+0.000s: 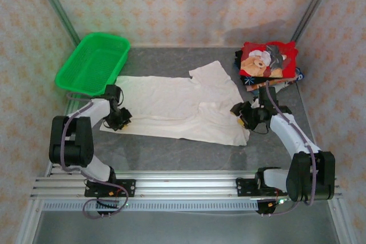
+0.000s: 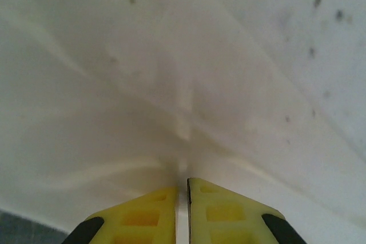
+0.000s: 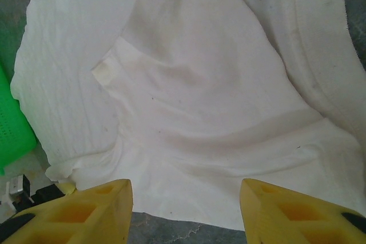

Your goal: Fold and stack the t-shirts

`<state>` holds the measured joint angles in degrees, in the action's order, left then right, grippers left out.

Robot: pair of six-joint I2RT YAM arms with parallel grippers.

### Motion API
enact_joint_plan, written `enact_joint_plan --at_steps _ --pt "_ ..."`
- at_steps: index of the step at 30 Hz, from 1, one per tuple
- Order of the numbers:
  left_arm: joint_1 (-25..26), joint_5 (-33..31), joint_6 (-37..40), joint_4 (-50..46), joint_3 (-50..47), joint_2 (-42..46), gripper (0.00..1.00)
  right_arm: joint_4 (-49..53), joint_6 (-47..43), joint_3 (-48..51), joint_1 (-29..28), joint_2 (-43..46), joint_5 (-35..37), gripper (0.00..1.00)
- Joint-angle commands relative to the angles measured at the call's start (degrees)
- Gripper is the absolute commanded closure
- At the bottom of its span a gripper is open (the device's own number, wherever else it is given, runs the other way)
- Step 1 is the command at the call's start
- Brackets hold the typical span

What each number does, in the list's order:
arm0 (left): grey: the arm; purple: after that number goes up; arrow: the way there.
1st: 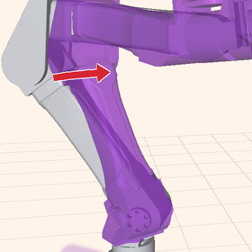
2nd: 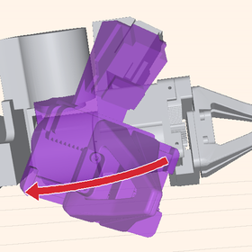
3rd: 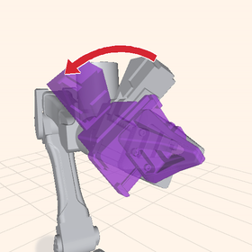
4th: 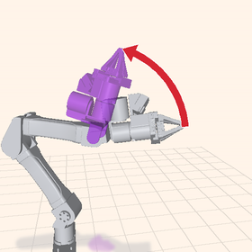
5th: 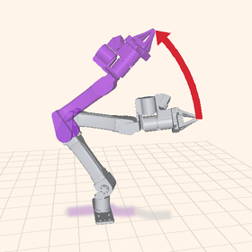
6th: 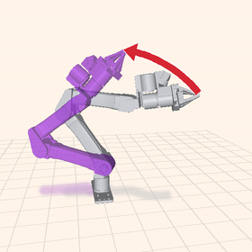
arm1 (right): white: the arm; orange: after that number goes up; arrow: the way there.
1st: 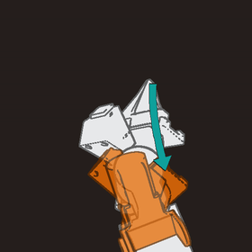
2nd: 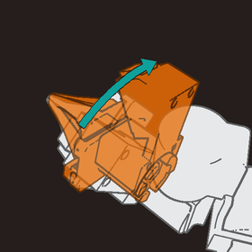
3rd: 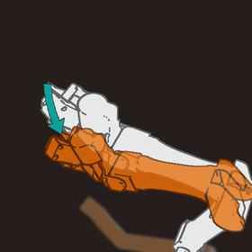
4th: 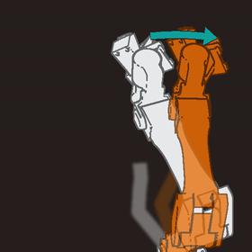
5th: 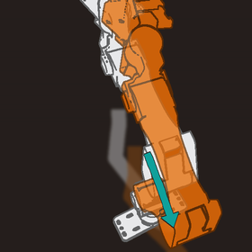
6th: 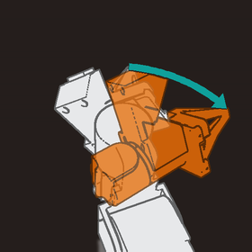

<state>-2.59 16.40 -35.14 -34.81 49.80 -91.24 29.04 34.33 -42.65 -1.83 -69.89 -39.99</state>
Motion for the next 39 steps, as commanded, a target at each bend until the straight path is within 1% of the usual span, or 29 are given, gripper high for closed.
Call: enact_joint_plan --at_steps 1,6,11,13,17,20,21,22,23,26,28,30,32,36,37,38,39 --pt "0.4 -3.1 -1.2 3.3 3.6 -2.7 0.88 -1.0 0.6 -1.5 -0.1 0.9 -0.3 0.48" --pt "0.4 -3.6 -0.9 2.8 8.4 -5.8 0.87 -1.0 0.5 -1.5 0.0 0.6 -0.5 0.48" --pt "0.4 -3.8 0.6 1.0 13.3 -10.7 0.87 -1.4 0.3 -1.0 0.0 -0.1 -1.0 0.48" --pt "0.4 -5.0 0.8 0.6 14.7 -11.5 0.87 -1.4 0.2 -0.9 0.0 -0.2 -1.1 0.48" --pt "0.4 -5.3 0.3 1.4 17.7 -11.6 0.82 -1.7 0.0 -0.8 0.0 -0.5 -1.2 0.47" --pt "0.4 -6.9 -0.2 0.5 20.3 -10.7 0.73 -1.4 -0.4 -0.9 -0.1 -0.6 -1.1 0.47" --pt "0.3 -7.8 -0.4 0.1 20.9 -9.9 0.67 -0.7 -0.7 -1.1 0.0 -0.4 -0.5 0.46" --pt "0.4 -8.9 -0.6 -0.3 21.1 -8.7 0.58 0.0 -1.1 -1.4 0.0 0.0 0.3 0.44" --pt "0.3 -9.8 -0.9 -0.5 21.2 -7.4 0.50 0.7 -1.4 -1.5 -0.1 0.5 1.1 0.42" --pt "-0.1 -9.1 -1.5 -1.0 21.1 -2.2 0.36 3.8 -2.8 -2.3 0.0 1.8 4.4 0.35" --pt "0.0 -7.8 -1.1 -0.7 20.4 2.0 0.30 3.9 -3.1 -2.1 0.1 4.2 5.6 0.27" --pt "-0.1 -7.3 0.0 -1.1 19.5 5.7 0.25 2.8 -3.2 -1.5 0.0 5.7 5.1 0.22" --pt "-0.1 -6.7 1.5 -2.2 19.1 8.4 0.22 1.0 -2.9 -0.4 0.1 6.3 3.1 0.19" --pt "-0.1 -4.7 4.2 -3.8 17.5 10.7 0.22 -5.5 -0.2 2.9 -0.3 5.3 -4.3 0.18" --pt "-0.1 -4.3 4.2 -3.4 16.5 11.1 0.22 -6.9 0.6 3.6 -0.8 4.8 -4.8 0.18" --pt "-0.1 -3.9 5.8 -2.8 15.5 11.1 0.22 -7.6 1.0 3.9 -1.5 4.4 -4.7 0.18" --pt "-0.1 -3.2 5.9 -1.9 14.5 10.9 0.23 -8.3 1.6 4.2 -2.5 3.7 -4.4 0.20"
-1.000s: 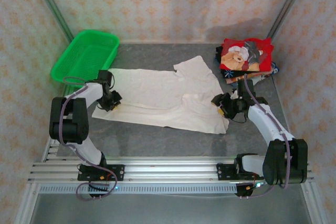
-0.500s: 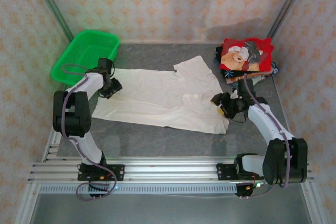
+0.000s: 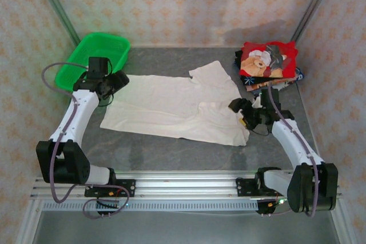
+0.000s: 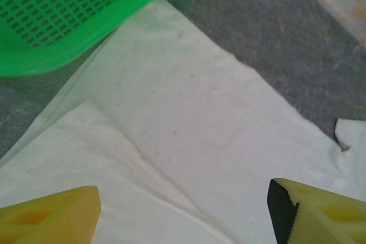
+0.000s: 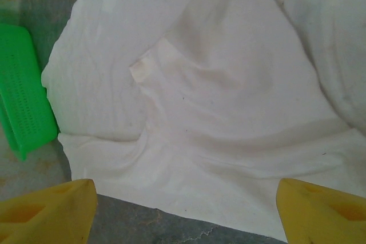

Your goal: Fold and stack the t-shirts

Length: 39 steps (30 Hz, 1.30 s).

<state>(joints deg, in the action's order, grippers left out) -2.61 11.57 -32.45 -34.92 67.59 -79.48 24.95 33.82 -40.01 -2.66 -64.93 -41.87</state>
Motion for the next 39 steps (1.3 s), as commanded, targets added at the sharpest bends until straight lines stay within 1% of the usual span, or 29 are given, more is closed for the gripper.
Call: enact_joint_plan --at_steps 1,3,6,7,9,10,13,17,21,25,27,31,34,39 --pt "-0.1 2.7 3.3 -0.7 -4.3 -1.3 0.26 -4.8 2.6 1.7 -2.8 -2.1 -1.9 0.22" --pt "-0.1 4.1 2.8 1.6 -6.0 -2.8 0.31 -4.6 3.1 1.5 -5.4 -4.3 1.1 0.29" --pt "-0.1 5.0 2.1 4.9 -8.3 -6.3 0.52 -4.9 4.3 2.2 -8.3 -7.4 6.4 0.37" --pt "-0.1 5.1 0.3 6.1 -9.2 -7.4 0.57 -4.9 5.0 2.6 -8.7 -8.6 8.3 0.42" --pt "-0.1 3.8 -0.8 7.3 -10.7 -9.5 0.60 -3.5 5.8 3.0 -9.0 -10.8 12.5 0.50" --pt "-0.1 2.8 -1.5 7.5 -11.4 -10.5 0.61 -1.9 6.2 3.1 -9.1 -11.6 15.6 0.51" --pt "-0.2 0.9 -2.7 7.9 -13.8 -12.4 0.63 0.1 7.6 4.2 -9.1 -13.0 20.8 0.56" --pt "-0.2 -0.5 -4.6 7.3 -16.6 -15.1 0.63 1.5 8.4 5.6 -9.2 -13.5 23.0 0.58" --pt "-0.1 -1.9 -7.0 5.3 -20.1 -15.4 0.63 5.0 9.3 6.3 -9.9 -12.7 25.0 0.59" --pt "-0.2 -3.9 -8.1 2.3 -23.8 -11.9 0.65 10.1 10.3 7.0 -10.5 -10.2 28.6 0.59" --pt "-0.1 -4.1 -8.6 1.0 -25.4 -10.0 0.65 11.0 10.7 7.9 -10.5 -9.2 28.9 0.59" --pt "0.1 -2.2 -10.6 0.0 -29.0 -6.8 0.65 12.5 11.7 8.9 -10.7 -8.3 29.5 0.59" --pt "0.7 -1.4 -12.4 0.1 -31.2 -4.7 0.65 13.5 12.0 8.9 -10.8 -7.0 31.2 0.59" --pt "1.9 0.4 -14.0 -0.6 -31.8 -2.9 0.64 15.2 12.6 7.8 -10.8 -6.5 33.8 0.58"
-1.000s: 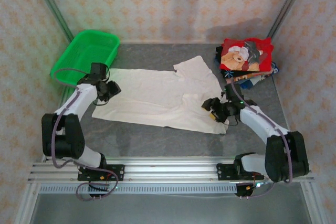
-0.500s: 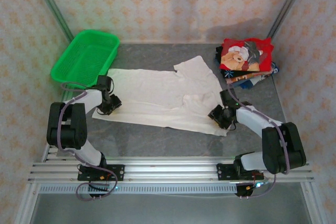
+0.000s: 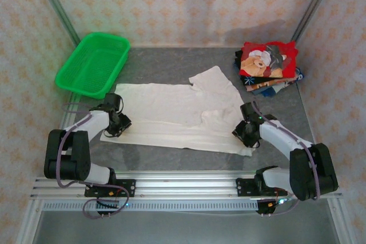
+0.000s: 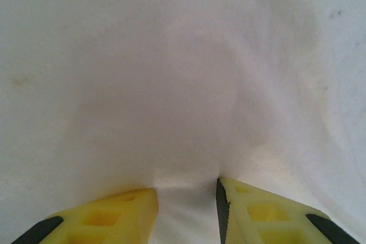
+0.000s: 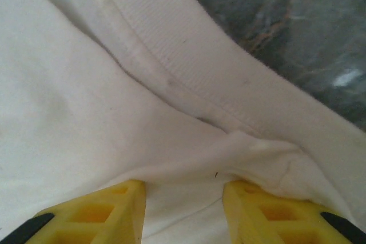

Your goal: Fold and stack the t-shirts

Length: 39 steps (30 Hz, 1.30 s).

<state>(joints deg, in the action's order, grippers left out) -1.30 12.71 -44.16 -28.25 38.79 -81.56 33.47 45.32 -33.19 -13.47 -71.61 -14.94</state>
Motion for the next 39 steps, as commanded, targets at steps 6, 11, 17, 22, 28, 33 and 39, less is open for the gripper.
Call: enact_joint_plan --at_steps 6,11,17,22,28,33,39 --pt "2.4 0.7 -4.4 -9.8 -4.4 3.8 0.61 9.4 2.5 -0.1 0.1 -0.4 10.9 0.57" --pt "2.9 0.6 -5.3 -11.6 -7.8 7.0 0.60 10.7 3.2 -1.3 0.7 -1.4 13.4 0.56" --pt "3.7 1.8 -6.4 -10.3 -10.3 7.8 0.59 12.0 3.3 -1.5 1.5 -2.1 14.9 0.56" --pt "6.7 2.1 -8.4 -9.8 -9.7 8.5 0.59 13.6 2.9 -1.0 3.5 -0.4 16.1 0.56" --pt "7.5 1.8 -8.7 -13.9 -6.1 12.9 0.46 13.3 1.6 -2.2 4.4 1.2 15.3 0.52" --pt "7.5 -0.5 -5.5 -21.1 4.9 14.8 0.28 10.7 -1.8 -7.6 4.1 5.9 11.6 0.41" --pt "7.1 -3.6 1.9 -26.0 25.8 6.9 0.17 2.4 -12.9 -24.5 3.3 3.6 1.8 0.22"
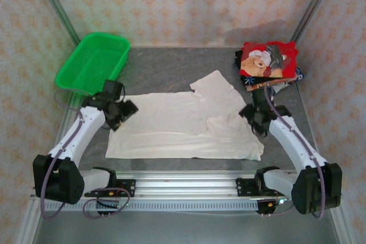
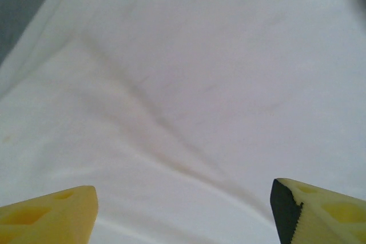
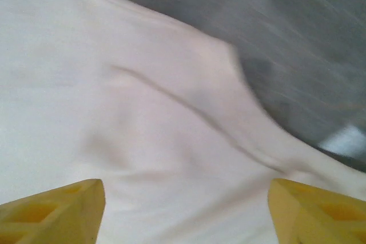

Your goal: Fold and stack the t-shirts

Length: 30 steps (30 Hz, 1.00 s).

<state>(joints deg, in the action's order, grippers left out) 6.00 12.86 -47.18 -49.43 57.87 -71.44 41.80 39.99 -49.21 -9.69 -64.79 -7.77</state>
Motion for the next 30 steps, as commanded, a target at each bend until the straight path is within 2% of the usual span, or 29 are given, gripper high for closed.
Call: enact_joint_plan --at_steps 1,4,9,14,20,30 --pt "-0.4 -3.6 6.4 -4.5 9.1 -5.3 0.17 -5.5 -9.7 -12.8 -0.5 -6.9 -7.6 0.22" --pt "-1.5 -1.9 10.2 -4.5 16.8 -11.9 0.17 -0.5 -18.4 -28.9 -0.4 -22.2 -15.0 0.24" --pt "-3.1 -0.7 14.9 -7.0 26.4 -21.0 0.21 7.4 -27.2 -54.3 -0.3 -44.8 -20.5 0.27" --pt "-5.1 -3.6 15.2 -4.4 26.0 -25.3 0.24 14.5 -31.0 -74.2 0.2 -62.7 -23.2 0.32" --pt "-7.6 -9.7 14.9 -1.0 25.4 -29.5 0.28 12.6 -28.5 -82.2 1.0 -71.6 -24.5 0.33" --pt "-8.8 -11.5 13.9 2.6 28.3 -40.9 0.32 11.4 -26.7 -84.2 1.2 -75.1 -23.9 0.33"
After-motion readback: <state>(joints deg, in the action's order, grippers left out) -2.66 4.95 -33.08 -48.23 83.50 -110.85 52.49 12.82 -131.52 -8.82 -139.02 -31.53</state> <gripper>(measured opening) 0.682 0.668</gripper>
